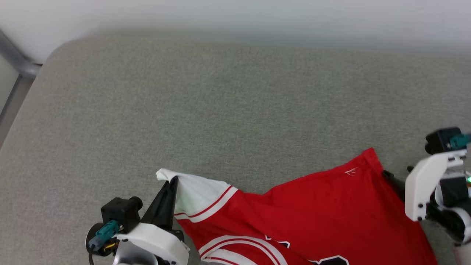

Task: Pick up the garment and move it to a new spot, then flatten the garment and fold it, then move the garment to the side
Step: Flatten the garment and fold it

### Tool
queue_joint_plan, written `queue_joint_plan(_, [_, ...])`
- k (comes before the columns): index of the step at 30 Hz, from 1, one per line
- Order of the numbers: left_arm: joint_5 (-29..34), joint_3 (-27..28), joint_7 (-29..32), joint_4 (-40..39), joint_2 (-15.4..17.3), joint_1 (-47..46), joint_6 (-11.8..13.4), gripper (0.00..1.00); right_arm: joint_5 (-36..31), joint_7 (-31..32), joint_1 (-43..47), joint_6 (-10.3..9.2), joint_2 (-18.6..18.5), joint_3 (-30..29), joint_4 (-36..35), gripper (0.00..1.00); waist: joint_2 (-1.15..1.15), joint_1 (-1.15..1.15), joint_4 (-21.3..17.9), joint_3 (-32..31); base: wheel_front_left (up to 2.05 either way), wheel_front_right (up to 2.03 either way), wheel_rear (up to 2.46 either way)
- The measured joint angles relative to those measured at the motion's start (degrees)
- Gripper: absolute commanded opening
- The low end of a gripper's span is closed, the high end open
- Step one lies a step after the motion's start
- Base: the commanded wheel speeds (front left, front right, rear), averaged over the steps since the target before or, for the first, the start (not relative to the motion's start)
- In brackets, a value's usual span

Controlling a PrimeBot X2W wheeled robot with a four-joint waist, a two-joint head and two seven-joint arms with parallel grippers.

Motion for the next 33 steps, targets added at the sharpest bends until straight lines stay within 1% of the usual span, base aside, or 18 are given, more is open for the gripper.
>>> queue_joint_plan(3, [0.0, -0.4, -0.5, -0.1, -0.3, -1.3, -0.5, 0.0, 0.7, 5.1, -4.2, 0.0, -1.4, 2.8, 0.0, 1.0, 0.0, 0.0, 1.1, 1.8, 0.0, 0.0, 0.0])
queue_joint_plan(7, [0.1, -1.1, -1.3, 0.1, -0.8, -2.6, -1.1, 0.0, 0.8, 8.1, -9.2, 0.0, -3.2, 6.4, 1.5, 1.0, 0.0, 0.0, 2.4, 4.3, 0.0, 0.0, 0.0])
queue_joint_plan(12, [0.1, -1.3, -2.2, 0.6, -1.5, -4.0, -1.5, 0.0, 2.3, 10.8, -12.6, 0.01, -4.6, 11.1, 7.3, 1.0, 0.0, 0.0, 3.6, 6.7, 0.0, 0.0, 0.0])
queue_joint_plan(16, [0.0, -1.4, -2.8, 1.1, -1.8, -4.7, -1.6, 0.0, 4.3, 14.1, -14.0, -0.01, -5.4, 12.9, 10.6, 1.0, 0.0, -0.01, 4.2, 7.7, 0.0, 0.0, 0.0])
queue_joint_plan(17, [0.0, -1.4, -3.0, 1.2, -1.8, -4.7, -1.6, 0.0, 4.9, 14.5, -14.2, -0.01, -5.4, 12.9, 11.1, 0.46, 0.0, -0.01, 4.3, 7.8, 0.0, 0.0, 0.0])
queue_joint_plan(18, [-0.1, -1.4, -3.1, 1.4, -1.8, -4.9, -1.8, 0.0, 5.1, 14.8, -14.4, -0.01, -5.5, 13.1, 11.5, 0.0, 0.0, -0.01, 4.4, 7.9, 0.0, 0.0, 0.0])
queue_joint_plan(22, [-0.5, -0.9, -3.6, 2.0, -1.9, -5.1, -1.8, 0.0, 6.4, 14.3, -15.1, 0.0, -5.6, 13.3, 12.6, 0.0, 0.0, -0.01, 4.3, 7.7, 0.0, 0.0, 0.0])
queue_joint_plan(25, [-0.6, -0.1, -3.7, 2.2, -1.2, -5.1, -1.6, 0.0, 7.1, 11.4, -15.4, 0.02, -5.3, 13.1, 13.3, 0.0, 0.0, -0.01, 3.9, 6.8, 0.0, 0.0, 0.0])
queue_joint_plan(29, [-0.7, 1.7, -2.7, 1.6, 1.4, -6.2, -1.3, 0.0, 6.0, 7.6, -16.6, 0.04, -4.4, 12.2, 13.3, 0.0, 0.0, -0.01, 2.8, 5.5, 0.0, 0.0, 0.0])
queue_joint_plan(33, [-0.1, 3.3, -0.8, 0.2, 4.3, -10.7, -1.5, 0.0, 3.7, 3.3, -18.8, 0.02, -3.7, 10.2, 12.7, 0.0, 0.0, -0.01, 1.2, 4.3, 0.0, 0.0, 0.0])
